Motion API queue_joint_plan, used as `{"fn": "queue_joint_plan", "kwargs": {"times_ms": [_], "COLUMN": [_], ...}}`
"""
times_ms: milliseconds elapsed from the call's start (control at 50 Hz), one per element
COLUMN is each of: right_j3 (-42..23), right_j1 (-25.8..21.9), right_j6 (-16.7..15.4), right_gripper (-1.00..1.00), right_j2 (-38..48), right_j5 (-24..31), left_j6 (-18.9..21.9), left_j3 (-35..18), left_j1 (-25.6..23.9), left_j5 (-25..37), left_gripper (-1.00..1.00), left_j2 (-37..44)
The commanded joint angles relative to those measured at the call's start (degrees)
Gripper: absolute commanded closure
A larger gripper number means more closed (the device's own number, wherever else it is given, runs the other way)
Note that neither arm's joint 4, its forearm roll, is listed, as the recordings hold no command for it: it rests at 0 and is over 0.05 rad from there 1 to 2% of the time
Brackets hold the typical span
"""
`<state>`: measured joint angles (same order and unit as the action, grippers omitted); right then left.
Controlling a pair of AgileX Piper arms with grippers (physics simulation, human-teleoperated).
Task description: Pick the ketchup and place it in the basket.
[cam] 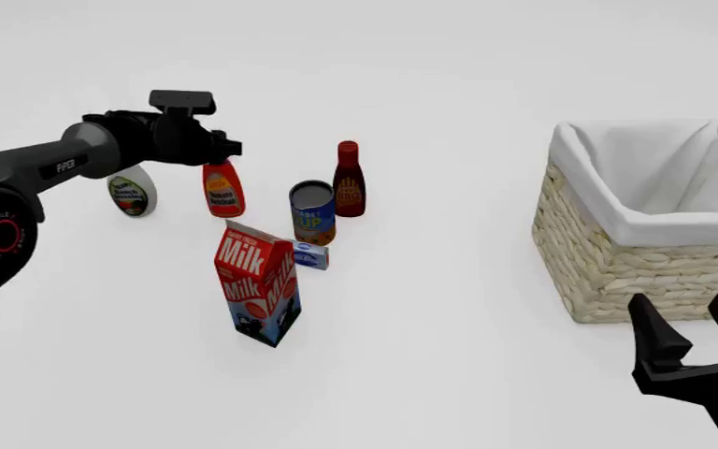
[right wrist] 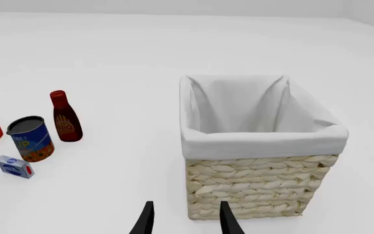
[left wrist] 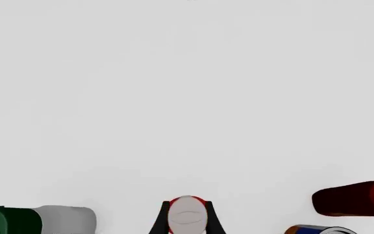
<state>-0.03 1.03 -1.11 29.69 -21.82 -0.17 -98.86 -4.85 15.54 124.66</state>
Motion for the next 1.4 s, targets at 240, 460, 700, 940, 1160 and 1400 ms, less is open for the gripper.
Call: {"fn": "queue_joint_plan", "kwargs": {"times_ms": [240,460,700,940,1160,1400], "right_j3": [0.0,0.0,0.0,0.0,-0.2,-5.4], "right_j1": [0.0,0.4,0.5,0.4,-0.7,-10.0], "right_j6": [0.0,0.0,0.0,-0.3,-1.5,-5.5], "right_gripper": [-1.0,-1.0,-1.0,-1.0,-1.0,-1.0], "right_j2": [-1.4,-6.3,-10.4,-14.3,-18.9,-16.1], "right_j5": [1.0,4.7,7.6,10.4,13.6,16.7], "left_j6": [0.3,1.6,2.4,3.0,3.9,4.4], "left_j3": [1.2,1.9,4.5,7.4,11.0,17.7], "left_j1": [0.6,1.3,1.5,2.1,2.2,1.9], "left_j5": [0.4,1.3,1.9,3.5,5.7,8.7], "left_gripper": [1.0,1.0,1.0,1.0,1.0,1.0], "left_j2": [-2.9,-8.2,-13.3,-20.1,-28.5,-40.5]}}
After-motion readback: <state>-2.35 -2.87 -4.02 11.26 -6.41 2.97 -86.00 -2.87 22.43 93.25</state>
